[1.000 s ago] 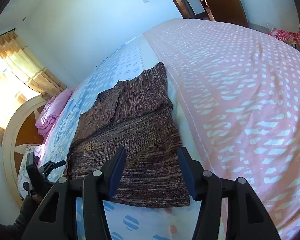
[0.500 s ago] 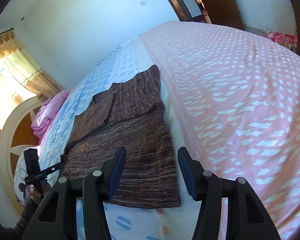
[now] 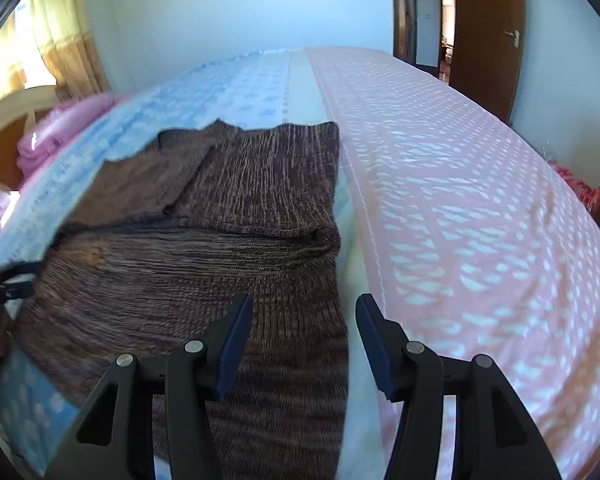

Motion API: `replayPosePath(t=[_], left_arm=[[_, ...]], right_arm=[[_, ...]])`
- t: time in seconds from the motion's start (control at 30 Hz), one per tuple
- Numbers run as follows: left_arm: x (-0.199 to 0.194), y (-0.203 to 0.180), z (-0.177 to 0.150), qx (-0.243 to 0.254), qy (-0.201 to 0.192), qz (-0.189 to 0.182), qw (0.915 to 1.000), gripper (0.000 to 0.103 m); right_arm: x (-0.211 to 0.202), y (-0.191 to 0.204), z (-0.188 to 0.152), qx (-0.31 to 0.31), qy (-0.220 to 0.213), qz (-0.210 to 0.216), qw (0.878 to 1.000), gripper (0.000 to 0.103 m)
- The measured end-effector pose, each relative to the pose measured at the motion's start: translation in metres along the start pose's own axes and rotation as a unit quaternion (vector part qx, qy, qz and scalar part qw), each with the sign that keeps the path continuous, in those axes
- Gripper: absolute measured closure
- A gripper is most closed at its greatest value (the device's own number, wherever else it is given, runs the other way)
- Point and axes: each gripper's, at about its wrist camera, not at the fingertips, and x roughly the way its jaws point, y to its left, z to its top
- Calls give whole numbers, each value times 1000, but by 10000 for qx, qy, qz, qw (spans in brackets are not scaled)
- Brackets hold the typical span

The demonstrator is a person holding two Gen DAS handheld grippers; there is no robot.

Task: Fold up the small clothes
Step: 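Lift the hem with both grippers and fold it toward the collar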

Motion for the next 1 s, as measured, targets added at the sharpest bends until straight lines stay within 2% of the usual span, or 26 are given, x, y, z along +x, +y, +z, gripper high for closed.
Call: replayPosePath(t=[0.1,0.17,0.2,0.23,0.27,0.33,0.43,0.57,0.67,0.73,0.77,0.8,0.87,0.9,1.0], left_arm=[[3,-9,-3,418,56,339,9985,0],[7,-11,-2,541,135,395,9977,5],[6,-11,-2,532,76,353,9979,14],[4,-9,-1,485,19,270,9985,21],[4,-7,1,398,-22,191,9990,29],[2,1,3,94,-120,2,9999,29],[4,7,7,-217,-172,-251,9993,29],[5,14,9,-615,-188,-506,9966,20],[3,22,8,-1042,-292,-725,9915,19],[2,28,6,-1300,-385,-863,9870,23],[0,30,5,-1401,-426,-846,9856,33],[1,31,4,-1452,-429,-759,9856,49],[1,31,3,-1473,-402,-567,9867,65],[1,30,2,-1454,-401,-485,9874,68],[1,30,2,-1380,-385,-420,9888,67]], right_arm=[[17,15,-1,-466,191,-213,9985,48],[14,17,-3,-569,79,-151,9982,58],[11,17,-3,-542,24,-114,9985,79],[7,15,-4,-480,-18,-116,9988,92],[0,11,-4,-389,-124,-69,9991,92],[-11,5,-7,-248,-332,-32,9991,92],[-17,2,-12,-74,-383,46,9992,92],[-6,-1,-16,58,-211,114,9997,92],[-1,-6,-16,198,-136,214,9995,92],[0,-6,-16,190,-130,201,9995,92],[0,-4,-16,169,-130,185,9996,92],[0,-3,-15,146,-137,170,9997,92],[-3,-2,-16,86,-179,119,9997,92],[-3,-3,-17,77,-180,113,9997,92],[0,-3,-18,84,-137,117,9998,92]])
